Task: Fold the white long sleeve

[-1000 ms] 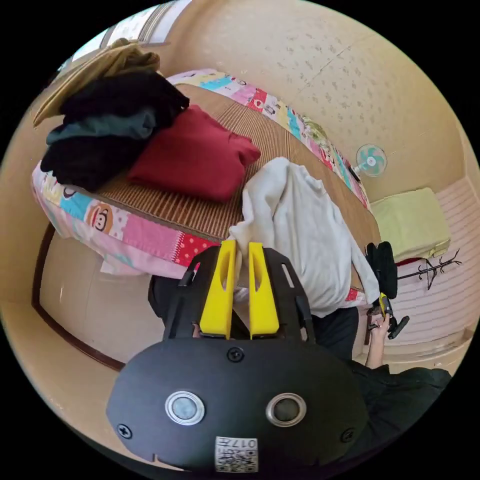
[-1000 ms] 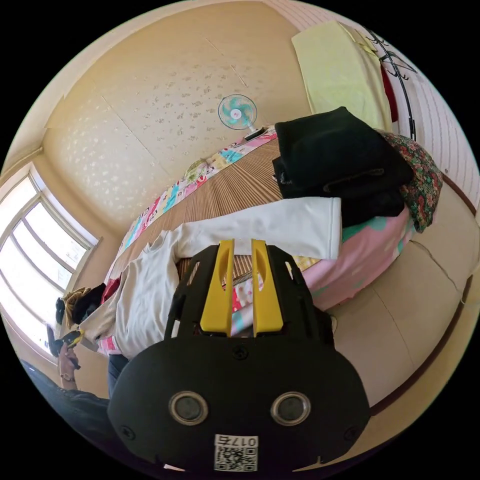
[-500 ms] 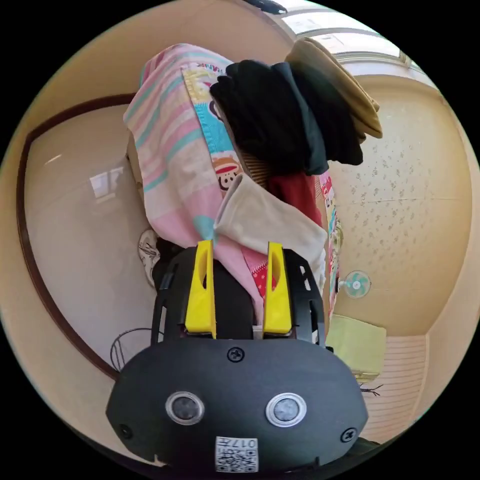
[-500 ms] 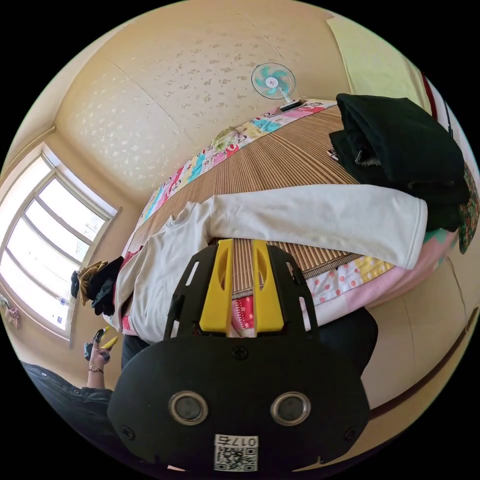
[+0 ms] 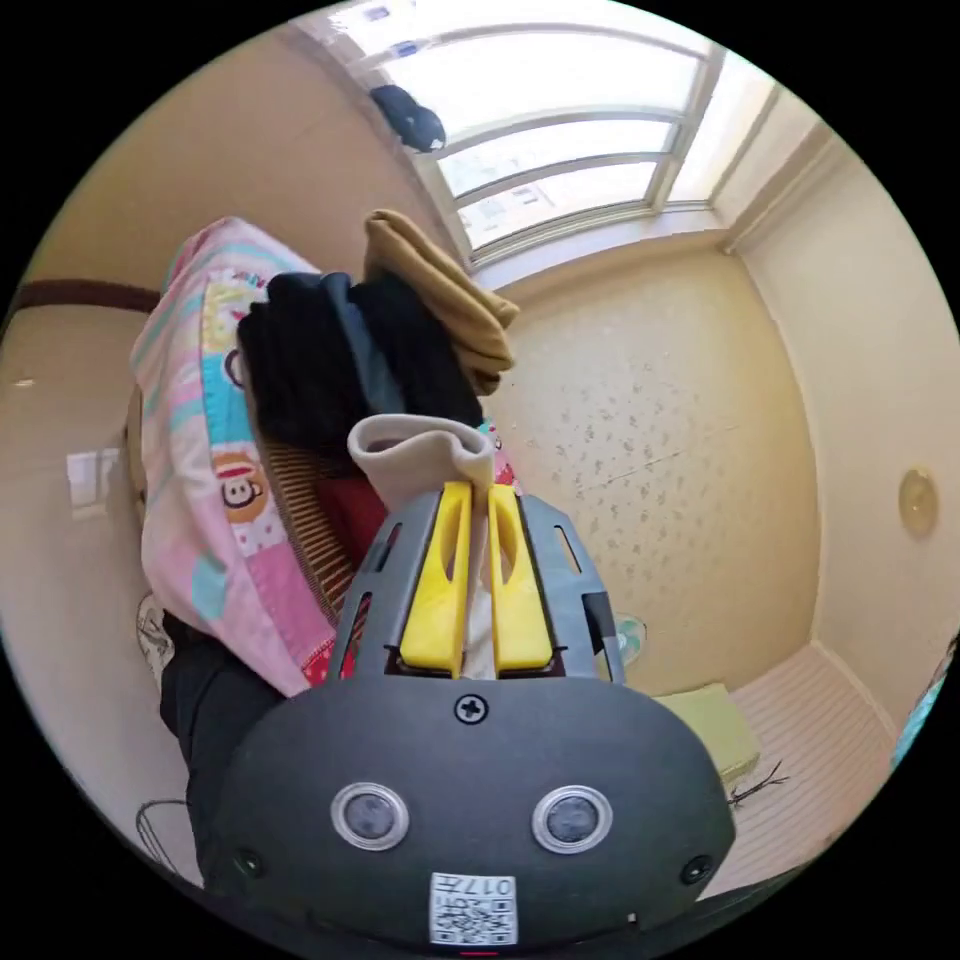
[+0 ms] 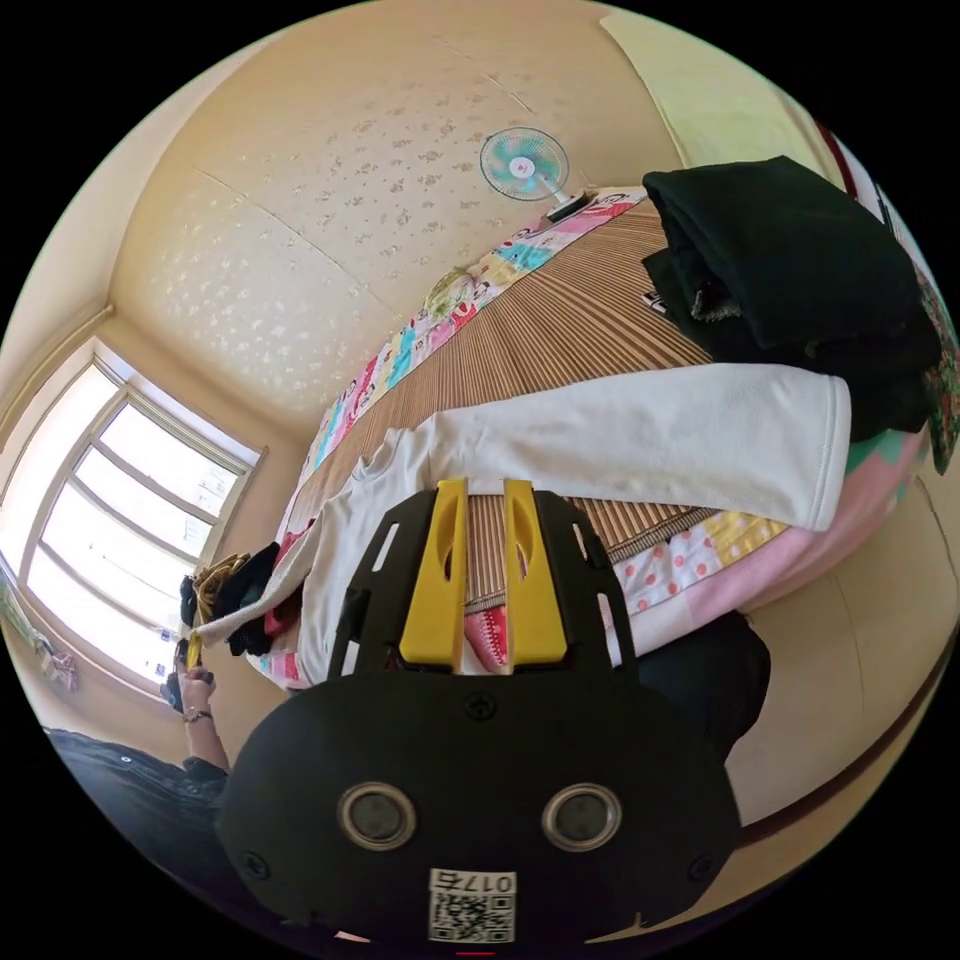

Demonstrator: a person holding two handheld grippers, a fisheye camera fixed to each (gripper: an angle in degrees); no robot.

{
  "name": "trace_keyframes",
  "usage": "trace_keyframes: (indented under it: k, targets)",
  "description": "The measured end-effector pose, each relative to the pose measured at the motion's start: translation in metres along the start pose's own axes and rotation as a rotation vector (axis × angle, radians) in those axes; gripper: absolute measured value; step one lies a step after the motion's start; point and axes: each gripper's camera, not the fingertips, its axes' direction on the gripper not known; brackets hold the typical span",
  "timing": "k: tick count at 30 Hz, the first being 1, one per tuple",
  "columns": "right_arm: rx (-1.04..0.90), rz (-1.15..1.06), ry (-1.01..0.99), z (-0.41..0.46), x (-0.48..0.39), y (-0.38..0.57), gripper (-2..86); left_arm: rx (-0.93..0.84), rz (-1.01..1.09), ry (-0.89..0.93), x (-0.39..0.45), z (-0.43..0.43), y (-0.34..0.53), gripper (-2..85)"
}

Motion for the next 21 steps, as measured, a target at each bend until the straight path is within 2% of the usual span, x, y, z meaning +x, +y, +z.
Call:
trace_keyframes:
  k: [2, 4, 6, 9, 11, 13, 16, 19, 21]
  targets:
    - [0.007, 0.024, -0.020, -0.008, 0.009, -0.002, 6.3, -0.040, 0.160, 0.118, 0.065, 0.033, 0.003, 3.7]
    - [0.019, 0.036, -0.034, -0.017, 0.017, -0.002, 6.3, -0.161, 0.294, 0.280, 0.142, 0.095, 0.037, 3.7]
    - [0.029, 0.061, -0.028, -0.031, 0.029, 0.000, 6.6, -0.285, 0.369, 0.366, 0.192, 0.146, 0.083, 3.9]
    - [0.053, 0.105, -0.013, -0.054, 0.049, 0.006, 7.1, -0.520, 0.587, 0.362, 0.249, 0.230, 0.194, 5.8]
    - [0.070, 0.142, -0.003, -0.070, 0.065, 0.010, 7.6, -0.725, 0.621, 0.301, 0.251, 0.270, 0.266, 7.3]
    - [0.089, 0.185, 0.013, -0.086, 0.083, 0.014, 8.6, -0.918, 0.615, 0.333, 0.230, 0.284, 0.342, 8.3]
    - [0.104, 0.287, 0.041, -0.106, 0.119, 0.020, 10.8, -1.006, 0.581, 0.306, 0.191, 0.265, 0.400, 8.0]
    - [0.132, 0.442, 0.010, -0.108, 0.160, 0.025, 12.8, -1.099, 0.541, 0.269, 0.152, 0.238, 0.428, 7.9]
    - [0.202, 0.515, -0.050, -0.101, 0.183, 0.023, 13.8, -1.097, 0.505, 0.257, 0.129, 0.217, 0.429, 7.9]
